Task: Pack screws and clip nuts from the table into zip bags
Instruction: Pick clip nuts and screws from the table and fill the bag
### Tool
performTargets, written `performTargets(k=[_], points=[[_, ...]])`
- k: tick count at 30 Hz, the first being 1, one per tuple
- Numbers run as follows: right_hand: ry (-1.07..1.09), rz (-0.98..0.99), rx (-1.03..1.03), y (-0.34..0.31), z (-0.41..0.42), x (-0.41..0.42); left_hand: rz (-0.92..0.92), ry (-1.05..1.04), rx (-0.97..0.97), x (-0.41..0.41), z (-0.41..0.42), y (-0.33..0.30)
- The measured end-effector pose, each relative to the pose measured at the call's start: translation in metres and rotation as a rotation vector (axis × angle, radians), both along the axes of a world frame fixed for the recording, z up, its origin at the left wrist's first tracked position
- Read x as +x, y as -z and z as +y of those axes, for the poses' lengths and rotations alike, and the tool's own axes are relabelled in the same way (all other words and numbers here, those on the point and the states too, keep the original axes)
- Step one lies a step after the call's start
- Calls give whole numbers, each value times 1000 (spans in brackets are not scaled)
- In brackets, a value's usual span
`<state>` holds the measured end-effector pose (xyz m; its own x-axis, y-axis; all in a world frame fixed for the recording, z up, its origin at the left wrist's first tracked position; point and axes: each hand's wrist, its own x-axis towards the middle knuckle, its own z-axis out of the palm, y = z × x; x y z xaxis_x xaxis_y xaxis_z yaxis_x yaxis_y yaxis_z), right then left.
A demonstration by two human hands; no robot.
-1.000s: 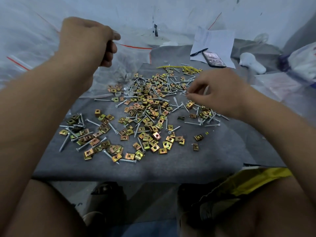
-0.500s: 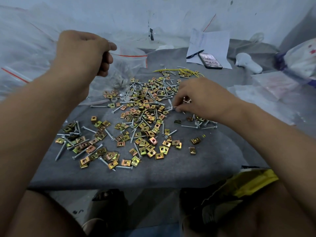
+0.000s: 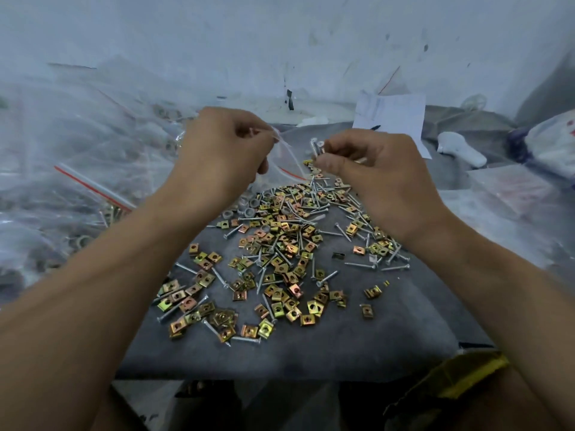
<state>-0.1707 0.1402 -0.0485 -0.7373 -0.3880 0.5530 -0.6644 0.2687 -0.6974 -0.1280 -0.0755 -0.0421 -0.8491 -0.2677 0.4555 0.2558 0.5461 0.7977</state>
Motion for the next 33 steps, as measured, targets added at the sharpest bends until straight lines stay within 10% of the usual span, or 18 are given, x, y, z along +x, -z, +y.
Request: performTargets(k=[14, 20, 26, 33], points=[[207, 270, 373, 1, -43, -5, 21, 27, -21, 4, 6, -2], [114, 93, 147, -17, -16, -9, 21, -60, 190, 0, -8, -3], [178, -146, 847, 3, 32, -30, 56, -95, 272, -3, -18, -1], [148, -102, 867, 26, 16, -31, 47, -83, 240, -3, -13, 1]])
